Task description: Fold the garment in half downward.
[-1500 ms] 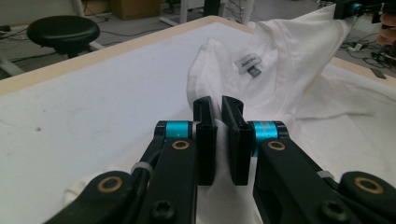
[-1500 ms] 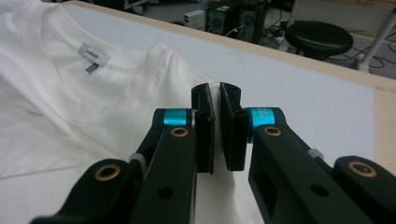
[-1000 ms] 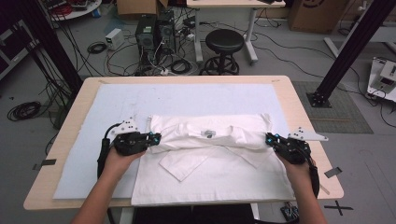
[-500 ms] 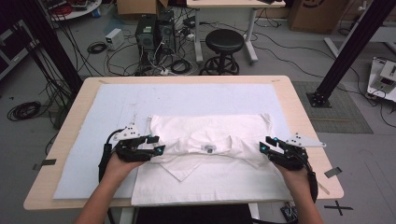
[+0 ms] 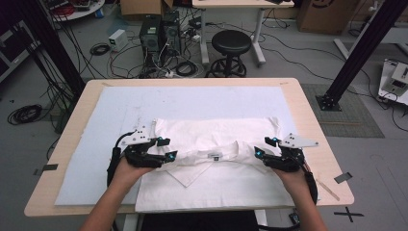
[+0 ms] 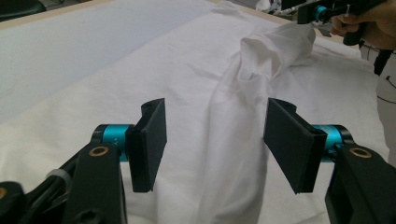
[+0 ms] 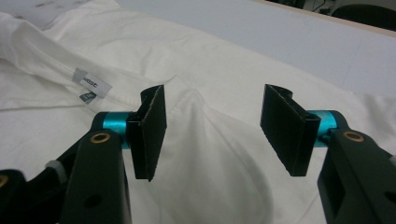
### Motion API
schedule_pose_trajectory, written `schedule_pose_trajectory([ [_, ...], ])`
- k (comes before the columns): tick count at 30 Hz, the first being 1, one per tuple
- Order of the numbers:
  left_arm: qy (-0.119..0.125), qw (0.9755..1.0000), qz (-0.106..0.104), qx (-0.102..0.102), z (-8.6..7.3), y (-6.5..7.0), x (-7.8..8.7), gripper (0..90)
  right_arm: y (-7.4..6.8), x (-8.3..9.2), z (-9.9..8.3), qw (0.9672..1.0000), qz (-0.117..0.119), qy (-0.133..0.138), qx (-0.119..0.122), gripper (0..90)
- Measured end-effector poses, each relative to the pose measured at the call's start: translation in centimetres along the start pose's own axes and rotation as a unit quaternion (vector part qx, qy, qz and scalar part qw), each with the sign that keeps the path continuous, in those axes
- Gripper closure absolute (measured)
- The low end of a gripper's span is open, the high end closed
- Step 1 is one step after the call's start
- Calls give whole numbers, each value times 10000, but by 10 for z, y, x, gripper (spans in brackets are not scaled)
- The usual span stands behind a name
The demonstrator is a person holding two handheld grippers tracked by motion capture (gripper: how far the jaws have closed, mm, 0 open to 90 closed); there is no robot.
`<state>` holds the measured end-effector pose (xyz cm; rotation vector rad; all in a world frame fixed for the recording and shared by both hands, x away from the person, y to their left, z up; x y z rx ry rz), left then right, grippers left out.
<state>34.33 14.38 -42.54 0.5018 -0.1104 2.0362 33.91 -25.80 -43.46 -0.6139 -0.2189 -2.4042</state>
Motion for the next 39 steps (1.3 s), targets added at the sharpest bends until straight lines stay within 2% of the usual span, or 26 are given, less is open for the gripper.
schedule_pose_trajectory([
  [5,-61,9999,-90,-66,1,7,-8,394,-2,-5,3,10000,13,-40,37,382],
  [10,-170,9996,-182,-164,-1,16,-13,393,-11,-12,7,9996,167,-136,173,371],
  [14,-228,9994,-213,-175,-4,17,-15,393,-16,-16,7,9992,220,-207,244,371],
  [15,-228,9994,-213,-175,-4,17,-15,393,-17,-18,7,9990,208,-231,308,371],
  [16,-226,9995,-183,-113,-5,15,-16,391,-21,-28,9,9986,210,-322,371,390],
  [21,-178,9997,-168,-58,-4,13,-15,391,-25,-44,12,9979,191,-491,373,443],
  [22,-140,9998,-144,-35,-4,12,-12,391,-26,-49,12,9973,182,-596,396,481],
  [23,-105,9999,-102,-6,-4,10,-9,391,-32,-59,9,9944,182,-910,498,723],
  [24,-105,9999,-102,-6,-4,10,-9,391,-32,-59,9,9944,182,-910,498,723],
  [25,-89,9999,-91,8,-5,9,-7,391,-33,-60,9,9941,139,-915,563,784],
  [27,-73,9999,-59,64,-6,5,-5,391,-34,-57,8,9942,172,-884,582,839],
  [30,-62,9999,-29,129,-8,2,-4,390,-34,-52,9,9951,211,-771,585,849],
  [31,-47,9999,-38,132,-8,1,-1,391,-37,-39,9,9961,275,-598,579,851],
  [33,-31,9999,-48,142,-8,2,0,391,-39,-35,7,9962,291,-566,591,851],
  [35,-19,9999,-46,131,-7,1,3,391,-46,-15,0,9964,357,-449,622,850],
  [36,-10,9999,-34,125,-7,1,5,391,-46,-15,0,9964,357,-449,622,850],
  [38,37,9999,-45,147,-7,2,7,390,-53,-2,-5,9967,404,-351,613,849],
  [39,35,9999,-62,154,-8,2,8,389,-61,9,-12,9966,412,-333,636,849],
])
Point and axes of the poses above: each handheld gripper's, and its own axes: x roughly backward along the jaws, z roughly out of its top, y roughly to its right, the point moved 4 cm from there along -x, roughly forward along the jaws, and after that the axes turned 1 degree about -z, right-handed, at the moved point
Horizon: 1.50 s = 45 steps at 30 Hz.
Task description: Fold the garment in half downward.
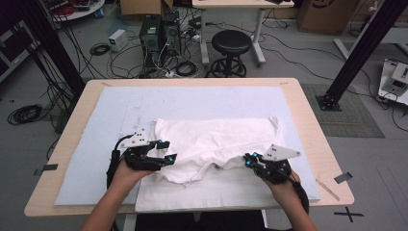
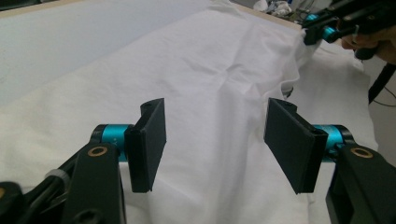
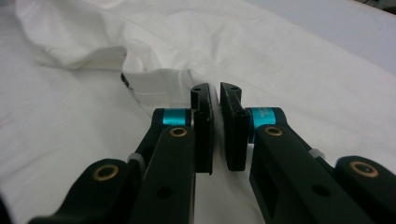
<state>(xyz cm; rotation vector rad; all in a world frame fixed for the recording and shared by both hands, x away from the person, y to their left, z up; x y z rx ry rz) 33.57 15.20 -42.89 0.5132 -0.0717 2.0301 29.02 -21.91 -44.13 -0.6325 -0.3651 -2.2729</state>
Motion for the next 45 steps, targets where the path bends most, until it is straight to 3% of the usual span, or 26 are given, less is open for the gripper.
schedule_pose_trajectory([
  [6,13,10000,-32,55,-3,1,3,389,-19,14,-21,9998,-50,-138,157,837],
  [11,5,10000,-79,48,-5,8,7,389,-21,22,-27,9999,72,-59,123,697],
  [13,-7,10000,-85,30,-7,11,10,389,-20,25,-25,9999,54,27,83,685],
  [15,29,10000,-61,51,-9,13,16,389,-11,38,-15,9994,-76,343,-65,648],
  [18,-3,10000,38,64,-14,12,21,389,-4,43,-13,9989,-178,400,-168,648],
  [20,-23,9998,133,111,-18,10,25,389,9,48,-19,9980,-431,306,-338,629],
  [21,-17,9998,163,145,-20,9,27,388,18,51,-28,9969,-660,115,-414,621],
  [25,-48,9995,225,209,-30,10,30,380,30,53,-41,9948,-798,-12,-627,600],
  [29,-121,9992,311,237,-36,10,30,361,36,53,-48,9942,-779,-95,-730,592],
  [38,-474,9982,341,158,-46,16,22,369,38,41,-63,9942,-647,-496,-704,579],
  [39,-651,9969,407,153,-51,15,22,384,40,40,-70,9941,-555,-637,-686,578],
  [41,-848,9954,405,191,-56,14,21,423,40,41,-74,9940,-525,-629,-719,579],
  [43,-1169,9923,391,105,-63,16,19,512,41,43,-75,9942,-483,-621,-737,637],
  [45,-1268,9908,458,-106,-62,20,17,610,40,42,-76,9944,-420,-703,-669,774],
])
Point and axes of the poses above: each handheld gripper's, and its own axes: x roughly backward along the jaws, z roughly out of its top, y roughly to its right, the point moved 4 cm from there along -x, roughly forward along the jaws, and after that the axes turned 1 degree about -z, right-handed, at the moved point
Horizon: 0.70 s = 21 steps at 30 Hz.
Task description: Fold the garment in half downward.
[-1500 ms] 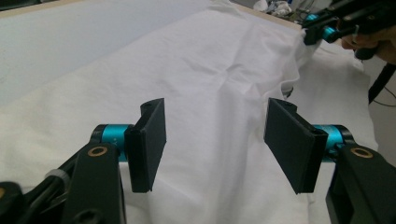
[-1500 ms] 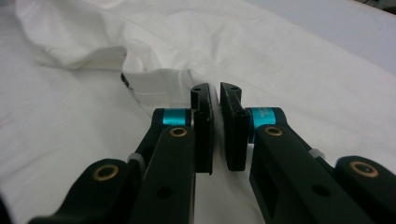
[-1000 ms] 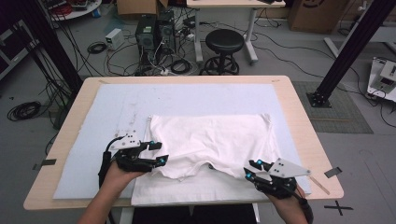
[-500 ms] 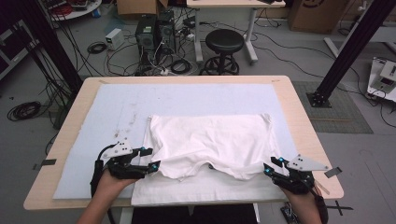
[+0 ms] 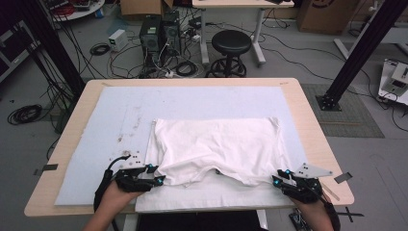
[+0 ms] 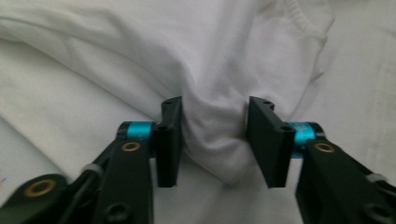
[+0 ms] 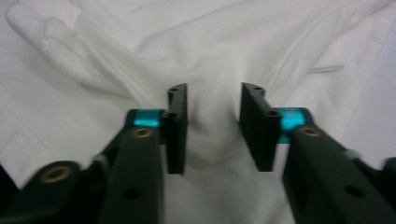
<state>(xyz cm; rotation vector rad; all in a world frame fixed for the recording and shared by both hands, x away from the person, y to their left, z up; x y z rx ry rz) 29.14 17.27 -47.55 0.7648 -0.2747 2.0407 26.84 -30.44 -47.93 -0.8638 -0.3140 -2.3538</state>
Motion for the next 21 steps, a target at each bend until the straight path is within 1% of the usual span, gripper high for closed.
schedule_pose_trajectory([
  [1,-21,10000,-13,-63,1,1,-1,667,-1,-1,0,10000,-27,-3,81,830],
  [2,-28,10000,3,-95,1,1,-1,690,-1,-1,0,9999,-22,-14,138,871],
  [4,47,10000,-70,-22,3,1,2,766,0,2,3,9999,5,11,128,893],
  [5,147,9998,-127,-3,4,0,5,784,1,5,4,9999,-11,73,141,894],
  [6,253,9995,-186,35,6,-1,10,794,3,9,6,9997,-22,175,158,896],
  [7,392,9989,-230,98,9,-2,14,801,5,14,8,9996,-43,269,123,897],
  [9,595,9975,-336,157,13,-4,25,807,10,27,12,9988,-76,479,44,899],
  [10,657,9968,-436,165,15,-4,30,808,12,34,14,9983,-83,577,-10,899],
  [11,701,9962,-500,142,16,-4,33,808,14,40,14,9979,-63,649,-43,899],
  [12,688,9959,-574,137,16,-3,34,808,16,44,14,9976,-96,683,-53,899],
  [14,665,9958,-607,139,15,-2,33,808,18,47,13,9975,-138,686,-67,899],
  [16,544,9965,-612,181,11,-1,27,798,20,45,9,9980,-106,608,-123,899],
  [17,544,9965,-612,181,11,-1,27,774,20,41,6,9985,-87,522,-154,898],
  [18,324,9984,-434,135,4,0,14,685,20,31,1,9992,-63,353,-152,890],
  [20,252,9993,-263,96,3,0,10,605,19,27,0,9993,-77,325,-142,829],
  [21,252,9993,-263,96,3,0,10,584,19,27,0,9993,-77,325,-142,829],
])
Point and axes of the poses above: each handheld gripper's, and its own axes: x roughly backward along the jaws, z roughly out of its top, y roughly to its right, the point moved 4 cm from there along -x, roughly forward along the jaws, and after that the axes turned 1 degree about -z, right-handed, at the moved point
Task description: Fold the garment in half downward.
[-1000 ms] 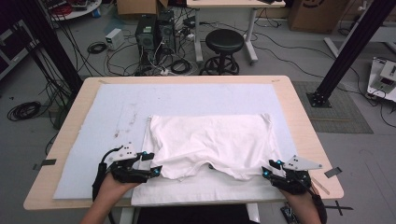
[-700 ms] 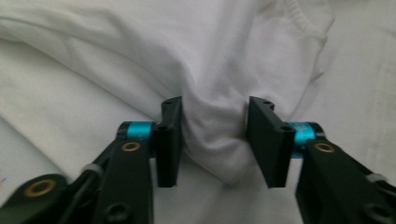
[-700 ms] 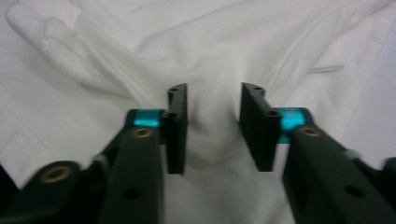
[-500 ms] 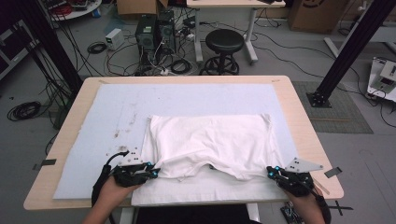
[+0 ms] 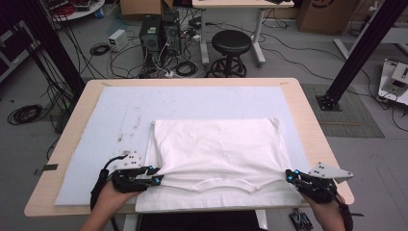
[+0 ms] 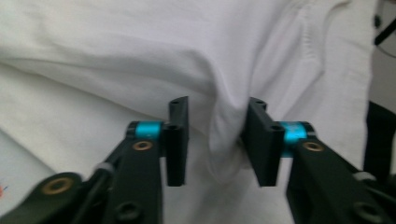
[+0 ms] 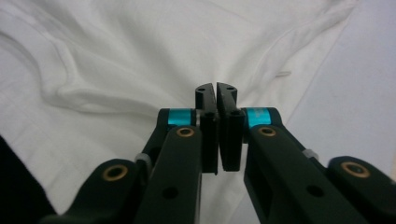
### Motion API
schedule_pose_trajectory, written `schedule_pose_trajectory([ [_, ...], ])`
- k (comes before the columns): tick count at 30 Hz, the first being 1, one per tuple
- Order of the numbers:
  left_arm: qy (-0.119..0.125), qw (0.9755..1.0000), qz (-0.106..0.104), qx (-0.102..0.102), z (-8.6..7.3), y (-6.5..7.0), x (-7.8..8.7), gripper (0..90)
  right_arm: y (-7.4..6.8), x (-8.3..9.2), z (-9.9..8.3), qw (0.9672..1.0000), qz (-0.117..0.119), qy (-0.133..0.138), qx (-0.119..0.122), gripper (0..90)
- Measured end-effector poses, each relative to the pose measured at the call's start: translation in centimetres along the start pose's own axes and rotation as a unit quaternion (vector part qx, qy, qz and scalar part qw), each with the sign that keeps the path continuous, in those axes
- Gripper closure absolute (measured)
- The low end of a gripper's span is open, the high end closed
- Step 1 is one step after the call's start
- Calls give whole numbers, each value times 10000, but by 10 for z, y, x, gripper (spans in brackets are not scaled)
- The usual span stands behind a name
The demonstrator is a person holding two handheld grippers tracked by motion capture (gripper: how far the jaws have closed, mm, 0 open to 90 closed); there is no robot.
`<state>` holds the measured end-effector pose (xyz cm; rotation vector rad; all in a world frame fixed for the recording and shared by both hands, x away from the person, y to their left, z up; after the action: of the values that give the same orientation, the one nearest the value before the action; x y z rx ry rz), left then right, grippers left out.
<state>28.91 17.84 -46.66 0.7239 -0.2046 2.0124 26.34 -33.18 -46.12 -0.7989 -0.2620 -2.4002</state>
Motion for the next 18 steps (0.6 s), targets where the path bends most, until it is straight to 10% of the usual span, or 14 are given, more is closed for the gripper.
schedule_pose_trajectory([
  [2,454,9987,182,-158,14,4,7,472,-7,2,11,9995,-55,295,99,686],
  [7,1082,9934,84,-366,31,14,12,446,-32,7,31,9962,305,736,357,658],
  [18,595,9907,-803,-924,35,52,-36,486,-81,-22,36,9884,1090,433,969,643],
])
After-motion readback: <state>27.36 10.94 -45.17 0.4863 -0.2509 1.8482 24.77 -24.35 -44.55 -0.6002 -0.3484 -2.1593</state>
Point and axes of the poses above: each handheld gripper's, and its own axes: x roughly backward along the jaws, z roughly out of its top, y roughly to its right, the point moved 4 cm from there along -x, roughly forward along the jaws, and after that the axes turned 1 degree about -z, right-handed, at the moved point
